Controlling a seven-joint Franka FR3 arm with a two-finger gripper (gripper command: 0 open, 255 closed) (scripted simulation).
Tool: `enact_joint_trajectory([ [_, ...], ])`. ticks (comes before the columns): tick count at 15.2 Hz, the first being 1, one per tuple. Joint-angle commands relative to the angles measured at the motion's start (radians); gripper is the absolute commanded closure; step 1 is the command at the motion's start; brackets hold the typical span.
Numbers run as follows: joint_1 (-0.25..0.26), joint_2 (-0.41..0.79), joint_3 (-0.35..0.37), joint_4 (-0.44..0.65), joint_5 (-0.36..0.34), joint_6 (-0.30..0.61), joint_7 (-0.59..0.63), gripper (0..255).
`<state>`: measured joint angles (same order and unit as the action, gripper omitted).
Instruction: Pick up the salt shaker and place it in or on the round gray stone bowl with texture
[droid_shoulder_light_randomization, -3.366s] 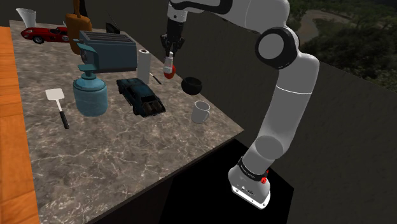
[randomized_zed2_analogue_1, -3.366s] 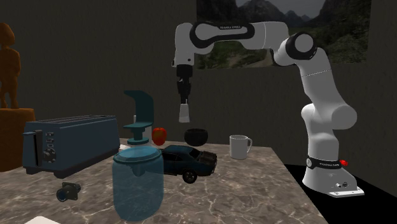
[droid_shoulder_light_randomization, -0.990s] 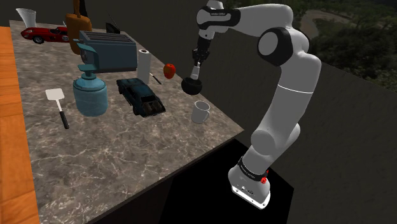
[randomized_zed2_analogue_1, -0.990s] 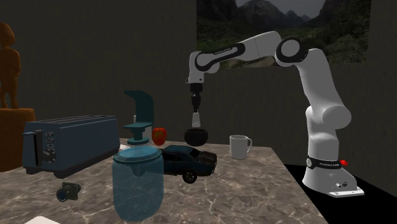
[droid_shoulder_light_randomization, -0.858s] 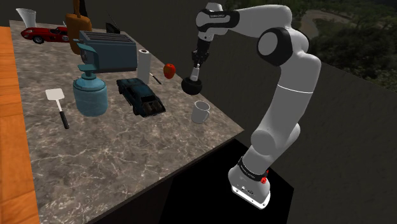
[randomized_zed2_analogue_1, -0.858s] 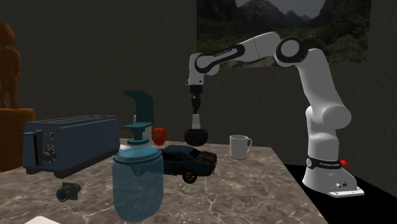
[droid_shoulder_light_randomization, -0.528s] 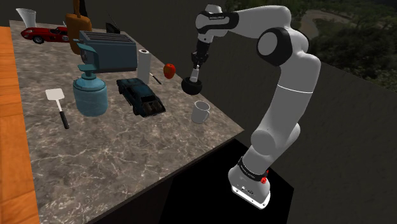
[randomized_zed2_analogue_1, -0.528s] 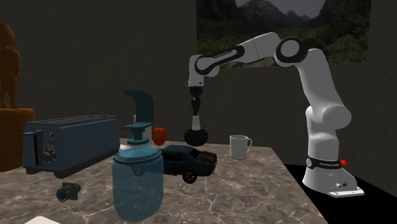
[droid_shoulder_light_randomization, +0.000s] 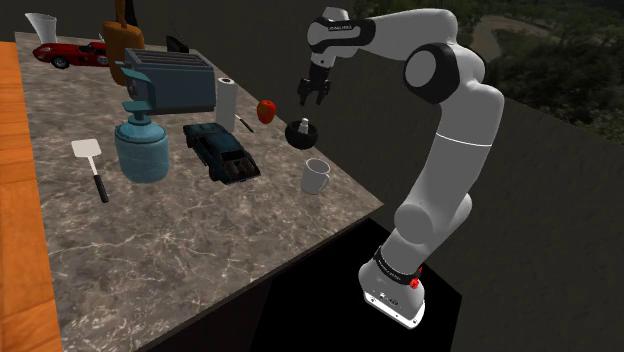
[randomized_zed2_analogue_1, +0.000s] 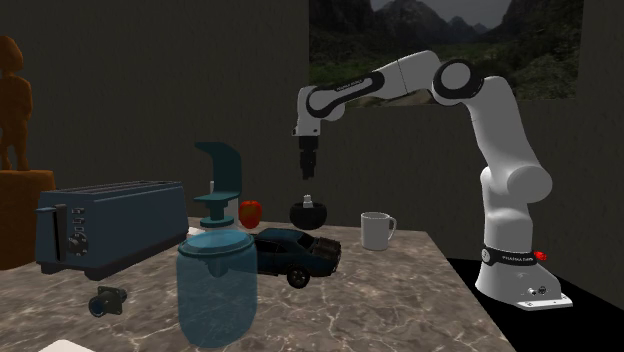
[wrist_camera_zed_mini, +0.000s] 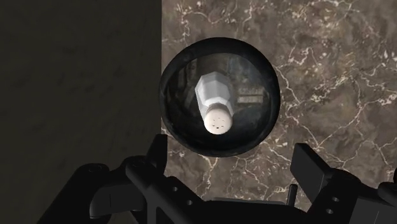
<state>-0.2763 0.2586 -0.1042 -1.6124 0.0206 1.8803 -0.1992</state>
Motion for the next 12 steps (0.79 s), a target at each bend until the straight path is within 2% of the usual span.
enact_joint_trajectory([
  [1,0.000,0.000,0.000,0.000,0.000,0.000,0.000,0],
  [5,-0.001,-0.006,-0.001,0.119,-0.001,-0.125,0.001,0],
  [12,-0.001,-0.006,-0.001,0.119,-0.001,-0.125,0.001,0],
])
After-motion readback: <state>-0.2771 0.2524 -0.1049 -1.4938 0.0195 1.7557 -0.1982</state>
